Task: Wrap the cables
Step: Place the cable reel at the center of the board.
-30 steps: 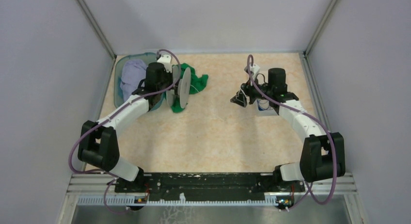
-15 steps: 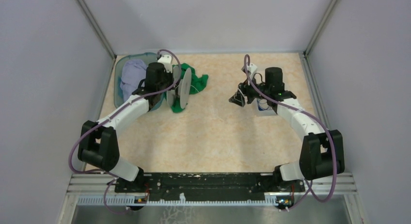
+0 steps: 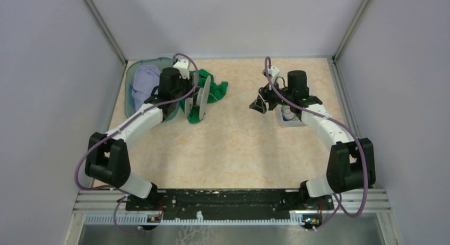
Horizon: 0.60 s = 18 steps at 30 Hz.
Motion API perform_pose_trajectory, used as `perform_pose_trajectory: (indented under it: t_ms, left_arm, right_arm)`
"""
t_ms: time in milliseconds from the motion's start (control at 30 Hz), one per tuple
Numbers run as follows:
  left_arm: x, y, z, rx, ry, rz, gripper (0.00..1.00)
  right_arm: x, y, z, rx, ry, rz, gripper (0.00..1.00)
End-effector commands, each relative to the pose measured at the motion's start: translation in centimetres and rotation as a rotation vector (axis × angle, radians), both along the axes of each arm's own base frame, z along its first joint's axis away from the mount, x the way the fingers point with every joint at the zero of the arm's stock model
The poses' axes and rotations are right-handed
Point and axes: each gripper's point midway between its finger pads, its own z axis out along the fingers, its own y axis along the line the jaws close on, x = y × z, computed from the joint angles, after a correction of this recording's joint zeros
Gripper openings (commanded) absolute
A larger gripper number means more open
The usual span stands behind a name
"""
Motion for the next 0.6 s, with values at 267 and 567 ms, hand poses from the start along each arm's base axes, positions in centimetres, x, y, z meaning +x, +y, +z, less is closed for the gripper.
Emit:
perform_pose_trajectory:
  t_ms: [267,567]
  left_arm:
    - [0.5,-0.8,8.9,-0.029,-0.182,-0.066,0.68]
    - [-4.6,-9.0,15.6,-0.22,-0.213,-0.457,0.76]
  right_arm:
    - [2.1,0.6,2.3,-0.005,-0.055,-0.058,0.57]
    - [4.1,0.3,3.2,-0.022,-0.039,-0.232,0.54]
